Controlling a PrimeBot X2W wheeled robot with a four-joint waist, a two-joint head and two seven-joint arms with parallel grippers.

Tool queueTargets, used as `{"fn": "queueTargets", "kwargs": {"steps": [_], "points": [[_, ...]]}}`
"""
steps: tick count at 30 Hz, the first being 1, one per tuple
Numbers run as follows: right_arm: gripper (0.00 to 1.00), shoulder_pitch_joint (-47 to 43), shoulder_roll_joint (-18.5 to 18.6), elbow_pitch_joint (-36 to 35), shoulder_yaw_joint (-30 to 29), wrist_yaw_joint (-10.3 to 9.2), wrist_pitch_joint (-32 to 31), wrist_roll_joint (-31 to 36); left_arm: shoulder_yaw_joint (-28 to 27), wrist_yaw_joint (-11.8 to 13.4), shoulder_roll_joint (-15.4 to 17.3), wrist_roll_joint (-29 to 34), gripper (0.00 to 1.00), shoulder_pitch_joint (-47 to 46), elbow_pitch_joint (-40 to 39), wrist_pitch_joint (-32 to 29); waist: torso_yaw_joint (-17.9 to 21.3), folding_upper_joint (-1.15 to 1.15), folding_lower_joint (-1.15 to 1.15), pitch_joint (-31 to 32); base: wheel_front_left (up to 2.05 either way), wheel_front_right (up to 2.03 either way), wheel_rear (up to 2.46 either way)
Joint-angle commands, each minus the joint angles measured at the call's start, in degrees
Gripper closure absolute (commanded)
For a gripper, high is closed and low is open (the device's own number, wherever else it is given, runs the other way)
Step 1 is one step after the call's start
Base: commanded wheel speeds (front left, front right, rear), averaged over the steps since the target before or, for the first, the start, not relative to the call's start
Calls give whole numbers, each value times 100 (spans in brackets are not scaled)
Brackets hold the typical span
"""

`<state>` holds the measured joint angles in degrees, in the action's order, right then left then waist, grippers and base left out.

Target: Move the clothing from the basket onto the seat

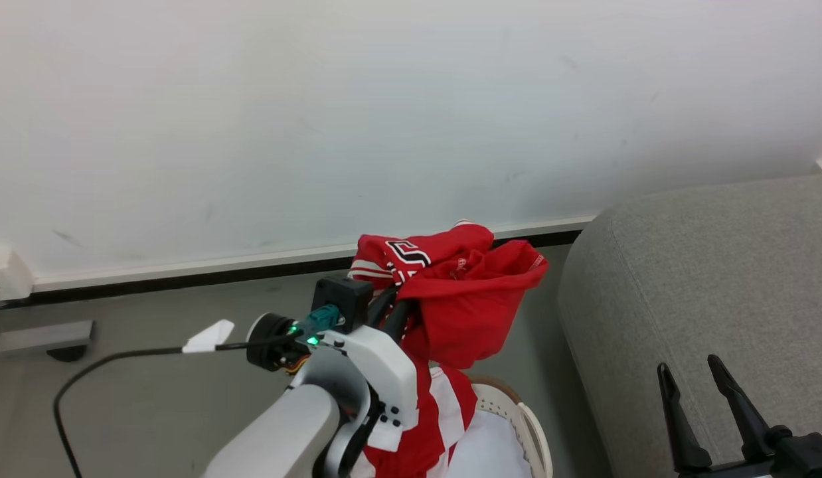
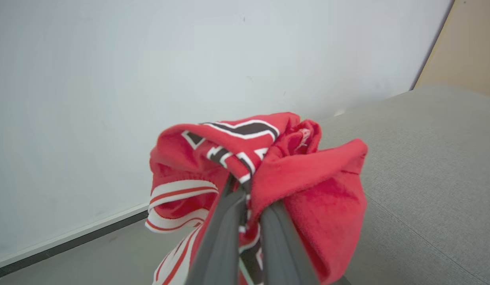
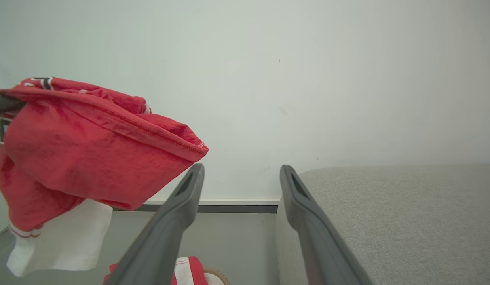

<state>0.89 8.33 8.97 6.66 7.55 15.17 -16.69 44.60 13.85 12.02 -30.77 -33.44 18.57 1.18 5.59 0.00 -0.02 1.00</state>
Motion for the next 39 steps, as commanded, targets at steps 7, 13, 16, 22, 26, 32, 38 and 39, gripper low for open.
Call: {"fn": "queueTargets", "kwargs": {"steps": [7,13,16,22,26,32,38,39], "points": [[0,119,336,-187,212,-12,-2,77,-26,211,313,-47,100,278,-755,-249,-20,0,2,85,0,0,0],[0,539,1311,-497,1101,-12,-2,-148,28,275,393,-42,100,358,-1081,-368,-29,0,2,83,0,0,0],[0,884,2003,-600,1824,-12,-2,-374,56,293,400,-42,100,367,-1138,-404,-41,0,2,86,0,0,0],[0,1683,2892,-830,3051,-12,-295,-923,120,257,331,-71,100,370,-1164,-388,-67,0,2,96,0,0,0],[0,2430,3209,-944,3925,-12,-548,-1358,200,202,251,-75,100,311,-1118,-389,-103,0,2,103,0,0,0],[0,3498,3184,-706,5147,-12,-714,-1706,340,107,129,-79,100,233,-1065,-399,-192,0,2,130,0,0,0],[0,4363,2926,-121,6113,-12,-713,-2012,512,-8,-5,-31,100,133,-1011,-437,-317,0,2,155,0,0,0],[0,4453,2863,-2,6232,-12,-711,-2103,536,-35,-29,-37,100,119,-1014,-435,-341,0,2,158,0,0,0]]}}
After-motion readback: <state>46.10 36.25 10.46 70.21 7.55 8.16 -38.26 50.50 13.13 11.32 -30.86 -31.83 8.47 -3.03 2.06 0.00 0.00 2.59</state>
